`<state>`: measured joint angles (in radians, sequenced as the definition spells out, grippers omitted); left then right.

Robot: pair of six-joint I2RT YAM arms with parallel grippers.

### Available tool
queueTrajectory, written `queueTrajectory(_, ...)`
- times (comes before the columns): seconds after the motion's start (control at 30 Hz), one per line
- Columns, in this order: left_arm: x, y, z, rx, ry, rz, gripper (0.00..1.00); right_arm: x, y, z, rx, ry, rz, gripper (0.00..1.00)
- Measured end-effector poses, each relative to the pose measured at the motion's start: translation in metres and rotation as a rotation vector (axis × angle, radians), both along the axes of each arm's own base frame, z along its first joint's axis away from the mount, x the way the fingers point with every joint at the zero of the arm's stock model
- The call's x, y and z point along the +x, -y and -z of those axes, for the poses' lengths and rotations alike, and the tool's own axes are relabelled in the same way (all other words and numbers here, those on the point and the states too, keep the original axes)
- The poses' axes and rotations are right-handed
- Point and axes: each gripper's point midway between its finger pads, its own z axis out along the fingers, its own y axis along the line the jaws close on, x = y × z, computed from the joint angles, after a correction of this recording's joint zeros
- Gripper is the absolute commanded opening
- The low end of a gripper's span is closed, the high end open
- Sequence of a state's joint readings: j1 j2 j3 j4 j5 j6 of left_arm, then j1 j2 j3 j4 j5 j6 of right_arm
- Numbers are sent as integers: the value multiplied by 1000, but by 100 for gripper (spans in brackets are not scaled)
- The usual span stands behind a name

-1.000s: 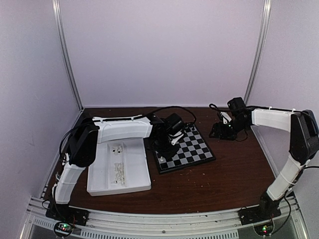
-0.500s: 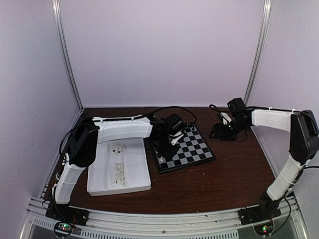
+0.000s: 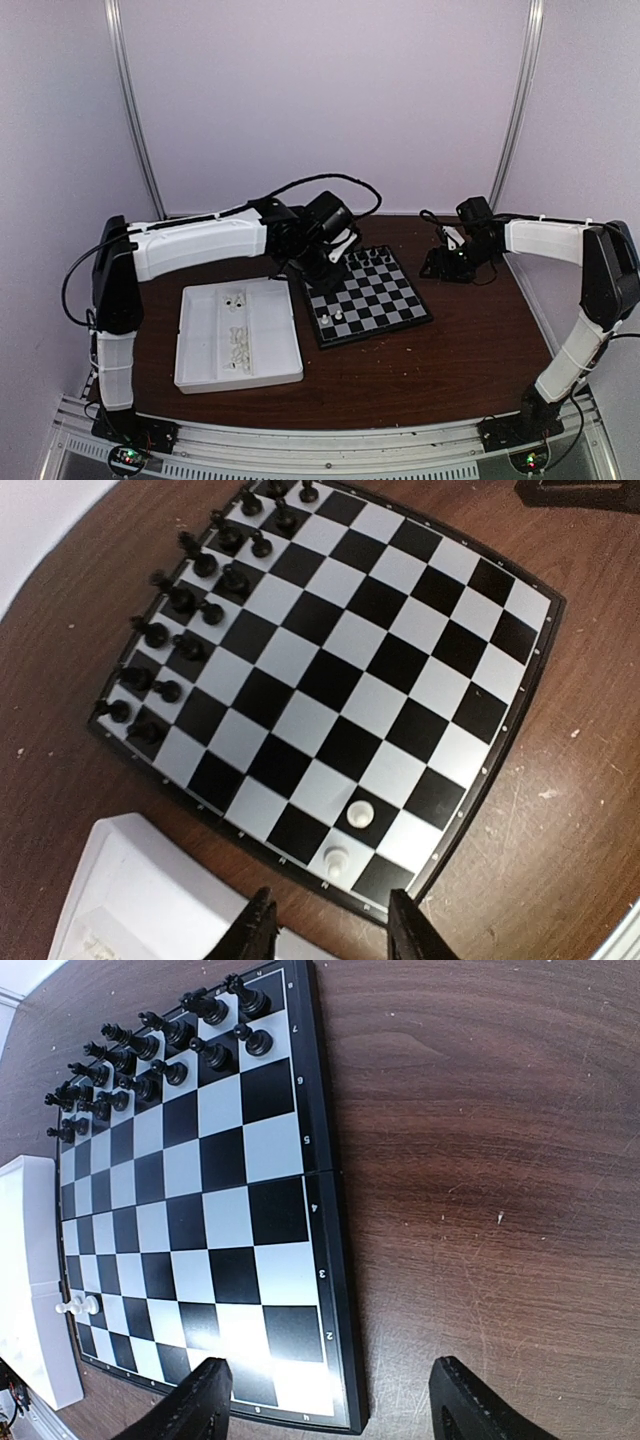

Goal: Set up the chess pieces on the board
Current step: Pick up the chess piece from the storage box.

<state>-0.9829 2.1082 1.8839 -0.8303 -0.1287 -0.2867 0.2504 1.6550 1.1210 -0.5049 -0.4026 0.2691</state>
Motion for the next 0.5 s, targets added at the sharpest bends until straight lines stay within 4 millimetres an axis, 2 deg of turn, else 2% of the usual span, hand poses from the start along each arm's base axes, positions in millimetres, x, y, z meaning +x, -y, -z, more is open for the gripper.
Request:
queueTrajectory(0.07,-5,-15,-24,-19,34,-23,32,0,0,0,-1,0,0,71)
queueTrajectory(0.13,-9,-30,-39,-31,54,-51,27,0,0,0,-1,0,1,71)
queueTrajectory(0.23,-13,-60,-45,-34,58,-112,23,0,0,0,-3,1,1,71)
queueTrajectory(0.3,-11,-83,-39,-22,46,-163,21,0,1,0,-3,0,2,71)
queueTrajectory(0.43,-6,-139,-8,40,-17,-296,19,0,1,0,-3,0,2,71)
queueTrajectory(0.5,-5,-159,5,65,-44,-344,18,0,1,0,-4,0,2,71)
